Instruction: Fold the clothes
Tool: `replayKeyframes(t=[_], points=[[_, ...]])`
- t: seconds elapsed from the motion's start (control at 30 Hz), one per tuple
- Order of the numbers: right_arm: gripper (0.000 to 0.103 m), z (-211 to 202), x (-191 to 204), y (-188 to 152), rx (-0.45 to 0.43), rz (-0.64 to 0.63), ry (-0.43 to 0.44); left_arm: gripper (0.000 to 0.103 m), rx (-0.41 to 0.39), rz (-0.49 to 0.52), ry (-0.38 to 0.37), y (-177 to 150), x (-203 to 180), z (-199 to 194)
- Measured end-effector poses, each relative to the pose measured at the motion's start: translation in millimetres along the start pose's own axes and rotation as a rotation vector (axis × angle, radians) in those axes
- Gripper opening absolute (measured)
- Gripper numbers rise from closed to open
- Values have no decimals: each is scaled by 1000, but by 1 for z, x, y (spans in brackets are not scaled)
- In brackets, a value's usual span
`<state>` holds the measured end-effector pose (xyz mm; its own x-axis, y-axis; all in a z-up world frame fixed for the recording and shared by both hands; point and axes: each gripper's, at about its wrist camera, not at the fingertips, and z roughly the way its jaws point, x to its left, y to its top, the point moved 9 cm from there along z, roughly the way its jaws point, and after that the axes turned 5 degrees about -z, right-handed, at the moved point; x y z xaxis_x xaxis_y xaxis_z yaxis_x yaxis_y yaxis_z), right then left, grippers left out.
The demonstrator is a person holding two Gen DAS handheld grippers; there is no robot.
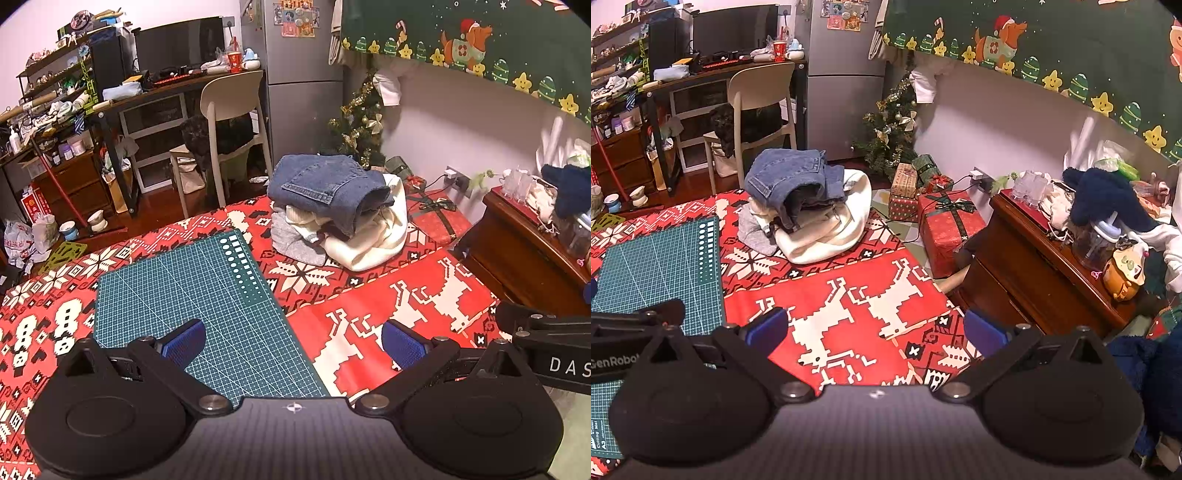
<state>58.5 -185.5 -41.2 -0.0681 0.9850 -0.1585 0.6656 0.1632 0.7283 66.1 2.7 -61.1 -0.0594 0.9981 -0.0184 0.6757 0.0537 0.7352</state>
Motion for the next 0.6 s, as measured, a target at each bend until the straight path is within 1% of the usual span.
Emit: replayKeyframes(t=[0.37, 0.5, 0.6], points=[[102, 1, -5, 2, -6, -1, 1, 102, -4, -4, -5, -2, -3, 2], [102, 0, 1, 1, -7, -3, -4, 102, -9, 2, -1, -3, -9, 2], [102, 1, 2, 1, -4, -4, -5, 102, -4, -9, -10, 0, -1, 2]])
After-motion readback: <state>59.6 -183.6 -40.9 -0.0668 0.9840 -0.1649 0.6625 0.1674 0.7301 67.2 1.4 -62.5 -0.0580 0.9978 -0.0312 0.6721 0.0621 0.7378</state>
